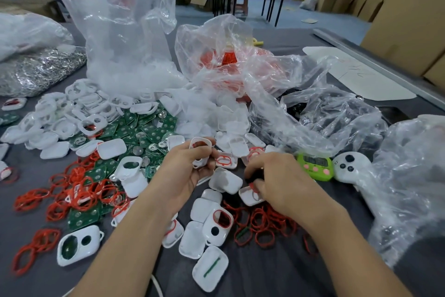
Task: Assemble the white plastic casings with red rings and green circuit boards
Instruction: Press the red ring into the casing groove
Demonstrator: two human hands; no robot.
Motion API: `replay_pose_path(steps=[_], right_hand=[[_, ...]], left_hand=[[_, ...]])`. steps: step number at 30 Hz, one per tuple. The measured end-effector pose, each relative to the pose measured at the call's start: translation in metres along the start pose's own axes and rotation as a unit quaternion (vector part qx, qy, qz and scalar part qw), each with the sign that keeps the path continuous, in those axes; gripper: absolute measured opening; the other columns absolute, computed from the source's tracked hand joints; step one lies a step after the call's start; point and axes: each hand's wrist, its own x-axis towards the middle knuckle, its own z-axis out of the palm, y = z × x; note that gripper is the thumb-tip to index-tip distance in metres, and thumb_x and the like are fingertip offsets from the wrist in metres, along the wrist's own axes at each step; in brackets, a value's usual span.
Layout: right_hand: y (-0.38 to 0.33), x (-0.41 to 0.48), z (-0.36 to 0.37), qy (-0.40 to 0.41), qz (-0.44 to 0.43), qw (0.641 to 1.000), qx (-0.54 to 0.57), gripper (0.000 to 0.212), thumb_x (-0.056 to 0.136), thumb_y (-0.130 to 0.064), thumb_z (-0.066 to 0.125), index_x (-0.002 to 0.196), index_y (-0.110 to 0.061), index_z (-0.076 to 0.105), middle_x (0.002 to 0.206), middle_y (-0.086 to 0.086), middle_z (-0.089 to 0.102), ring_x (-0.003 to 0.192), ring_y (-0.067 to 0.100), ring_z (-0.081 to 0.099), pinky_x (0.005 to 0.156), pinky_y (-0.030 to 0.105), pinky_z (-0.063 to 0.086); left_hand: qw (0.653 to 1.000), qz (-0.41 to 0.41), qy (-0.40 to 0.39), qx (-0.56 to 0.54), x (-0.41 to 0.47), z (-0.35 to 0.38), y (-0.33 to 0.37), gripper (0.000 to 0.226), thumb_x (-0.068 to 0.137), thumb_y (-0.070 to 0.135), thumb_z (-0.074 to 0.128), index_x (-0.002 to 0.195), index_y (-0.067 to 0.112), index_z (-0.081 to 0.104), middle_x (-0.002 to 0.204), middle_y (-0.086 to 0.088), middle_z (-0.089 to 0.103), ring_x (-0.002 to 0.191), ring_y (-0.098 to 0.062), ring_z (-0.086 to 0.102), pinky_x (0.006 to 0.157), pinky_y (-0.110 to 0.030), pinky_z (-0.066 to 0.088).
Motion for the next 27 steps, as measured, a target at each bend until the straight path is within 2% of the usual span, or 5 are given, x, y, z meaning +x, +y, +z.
replay_pose_path(steps=[5, 9, 13, 22, 27], right_hand=[[-0.001, 0.018, -0.004, 0.111, 0.02, 0.965, 0.238, 0.018, 0.092, -0.012, 0.07, 0.086, -0.026, 0.081, 0.073, -0.008, 0.077, 0.064, 0.005, 0.071, 0.06, 0.015, 0.055], [-0.027, 0.044, 0.002, 0.051, 0.064, 0.779, 0.622, 0.021, 0.099, 0.007, 0.058, 0.095, -0.005, 0.074, 0.075, 0.013, 0.077, 0.064, 0.021, 0.074, 0.058, 0.025, 0.06], [-0.034, 0.052, 0.014, 0.034, 0.089, 0.706, 0.702, 0.009, 0.095, 0.003, 0.064, 0.097, 0.001, 0.073, 0.077, 0.017, 0.075, 0.059, 0.016, 0.071, 0.054, 0.022, 0.057], [-0.031, 0.045, 0.02, 0.092, 0.054, 0.75, 0.653, 0.014, 0.066, -0.024, 0.084, 0.075, -0.013, 0.081, 0.07, 0.011, 0.074, 0.05, 0.016, 0.065, 0.051, 0.023, 0.054], [-0.031, 0.046, 0.025, 0.126, 0.037, 0.804, 0.58, 0.008, 0.083, -0.023, 0.085, 0.077, -0.018, 0.081, 0.068, 0.01, 0.075, 0.05, 0.019, 0.067, 0.048, 0.024, 0.053]], left_hand=[[1.0, 0.007, 0.015, 0.002, 0.0, 0.002, -0.001, 0.018, 0.098, -0.004, 0.05, 0.105, 0.001, 0.066, 0.072, -0.009, 0.069, 0.058, -0.016, 0.058, 0.055, -0.021, 0.055], [0.998, 0.051, 0.043, -0.014, -0.003, 0.01, -0.003, 0.02, 0.1, -0.004, 0.049, 0.105, 0.004, 0.067, 0.079, -0.01, 0.072, 0.06, -0.016, 0.065, 0.055, -0.024, 0.056], [0.988, 0.129, 0.066, 0.056, -0.007, 0.01, -0.002, 0.043, 0.089, -0.023, 0.05, 0.114, 0.01, 0.057, 0.077, -0.002, 0.075, 0.067, -0.019, 0.074, 0.059, -0.024, 0.058], [0.955, 0.184, 0.133, 0.189, -0.011, 0.006, -0.004, 0.025, 0.09, -0.003, 0.066, 0.096, 0.021, 0.068, 0.084, -0.004, 0.078, 0.061, -0.021, 0.073, 0.048, -0.031, 0.054], [0.933, 0.222, 0.132, 0.249, -0.012, 0.006, -0.003, 0.036, 0.091, 0.001, 0.061, 0.1, 0.034, 0.073, 0.089, 0.003, 0.078, 0.059, -0.024, 0.068, 0.056, -0.04, 0.056]])
